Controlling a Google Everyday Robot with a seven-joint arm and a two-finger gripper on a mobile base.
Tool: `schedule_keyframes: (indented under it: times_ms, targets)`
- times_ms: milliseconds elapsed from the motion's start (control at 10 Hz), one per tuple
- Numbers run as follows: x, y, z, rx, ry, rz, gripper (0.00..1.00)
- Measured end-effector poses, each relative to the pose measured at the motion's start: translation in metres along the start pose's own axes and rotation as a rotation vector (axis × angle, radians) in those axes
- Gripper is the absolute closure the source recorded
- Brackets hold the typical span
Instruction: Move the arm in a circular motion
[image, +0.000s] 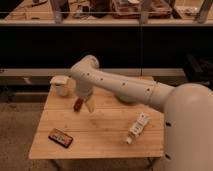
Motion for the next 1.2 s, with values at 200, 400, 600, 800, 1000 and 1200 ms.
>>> schedule_keyframes:
  times_ms: [200, 400, 600, 800, 1000, 1200]
  targets:
    - [0.083, 0.006, -0.016, -0.006, 0.096, 0.093, 0.2]
    - [0.146, 0.044, -0.027, -0.026, 0.154, 0.225, 0.2]
    - [0.183, 0.1, -0.033, -0.06, 0.189, 0.36, 0.2]
    - [0.193, 0.189, -0.044, -0.108, 0.215, 0.537, 0.2]
    - [0.16, 0.243, -0.056, -0.115, 0.221, 0.617, 0.2]
    - [0.089, 0.27, -0.071, -0.089, 0.22, 0.617, 0.2]
